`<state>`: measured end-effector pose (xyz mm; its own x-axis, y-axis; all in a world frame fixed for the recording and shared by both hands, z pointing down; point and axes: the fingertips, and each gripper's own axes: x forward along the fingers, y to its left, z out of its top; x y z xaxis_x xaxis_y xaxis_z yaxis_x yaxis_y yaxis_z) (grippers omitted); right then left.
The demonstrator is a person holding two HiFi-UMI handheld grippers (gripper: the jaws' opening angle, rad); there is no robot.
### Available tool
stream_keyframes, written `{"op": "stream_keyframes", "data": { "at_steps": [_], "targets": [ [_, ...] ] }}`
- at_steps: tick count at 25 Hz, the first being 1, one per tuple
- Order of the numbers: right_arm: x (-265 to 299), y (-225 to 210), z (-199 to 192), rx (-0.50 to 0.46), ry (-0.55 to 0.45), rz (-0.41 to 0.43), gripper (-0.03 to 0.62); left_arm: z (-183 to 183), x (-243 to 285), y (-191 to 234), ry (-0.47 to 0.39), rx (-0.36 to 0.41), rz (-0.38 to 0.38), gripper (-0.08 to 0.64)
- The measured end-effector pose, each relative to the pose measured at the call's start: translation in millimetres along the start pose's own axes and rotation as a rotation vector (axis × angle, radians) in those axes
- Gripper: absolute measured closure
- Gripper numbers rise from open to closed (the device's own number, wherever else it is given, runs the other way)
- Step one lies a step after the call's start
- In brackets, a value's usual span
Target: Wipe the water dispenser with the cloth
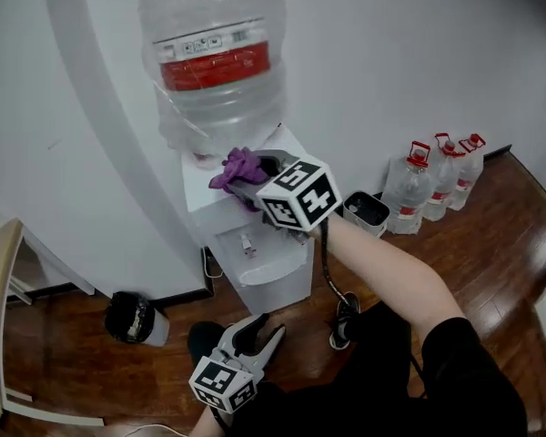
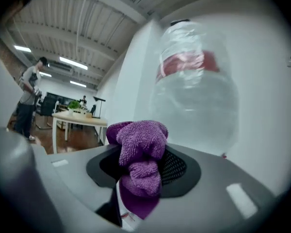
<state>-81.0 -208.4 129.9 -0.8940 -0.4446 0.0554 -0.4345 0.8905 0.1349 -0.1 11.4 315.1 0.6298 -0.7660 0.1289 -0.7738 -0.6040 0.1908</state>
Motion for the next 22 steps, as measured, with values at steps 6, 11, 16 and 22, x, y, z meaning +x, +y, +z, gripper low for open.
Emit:
{"op": "stream_keyframes", "data": {
  "at_steps": [6, 11, 16, 22],
  "targets": [
    [62.1, 34.7, -27.2, -0.202, 0.236, -0.114, 0.411, -5.2, -12.6, 10.9, 0.047, 0.045, 0.065, 0.387],
    [1.1, -56.6, -46.2, -0.276, 0.301, -0.199, 0.411, -26.0, -45.4, 37.2, 0.061, 0.006, 0.108, 0.386],
    [-15.8, -178.7, -64.9, 0.036, 0.234, -0.122, 0.411, -51.4, -59.5, 61.1, 0.080, -0.103, 0.145, 0.386],
    [-14.6, -229.3, -105.9, 0.145, 0.374, -0.285, 0.411, -46.8, -65.9, 57.0, 0.042, -0.074, 0.147, 0.385]
  ]
}}
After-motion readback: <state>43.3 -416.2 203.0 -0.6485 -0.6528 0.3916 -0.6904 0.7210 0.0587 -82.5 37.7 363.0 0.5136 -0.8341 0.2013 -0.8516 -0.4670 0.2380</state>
